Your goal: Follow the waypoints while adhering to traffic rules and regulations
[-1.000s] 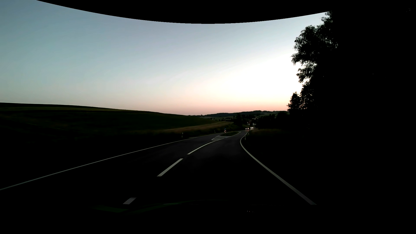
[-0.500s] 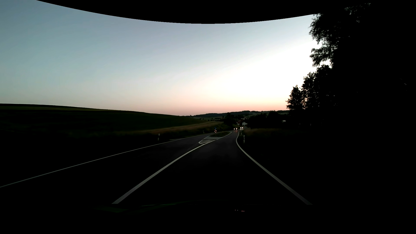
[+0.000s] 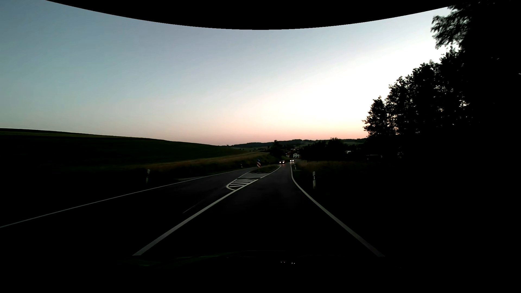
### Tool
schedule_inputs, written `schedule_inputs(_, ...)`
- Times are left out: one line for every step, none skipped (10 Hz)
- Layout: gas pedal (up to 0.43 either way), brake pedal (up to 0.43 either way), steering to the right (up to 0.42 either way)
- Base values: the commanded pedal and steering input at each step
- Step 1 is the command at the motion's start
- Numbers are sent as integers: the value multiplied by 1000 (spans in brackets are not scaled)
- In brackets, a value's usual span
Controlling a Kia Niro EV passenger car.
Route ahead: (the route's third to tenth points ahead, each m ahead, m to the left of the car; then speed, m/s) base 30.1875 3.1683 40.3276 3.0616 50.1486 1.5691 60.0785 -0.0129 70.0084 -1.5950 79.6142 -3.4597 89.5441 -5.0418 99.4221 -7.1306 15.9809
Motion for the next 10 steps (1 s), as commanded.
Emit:
schedule_inputs(0, 146, 30)
schedule_inputs(0, 152, 29)
schedule_inputs(0, 152, 28)
schedule_inputs(0, 152, 26)
schedule_inputs(0, 152, 24)
schedule_inputs(0, 152, 25)
schedule_inputs(0, 159, 24)
schedule_inputs(0, 159, 24)
schedule_inputs(0, 159, 23)
schedule_inputs(0, 165, 23)
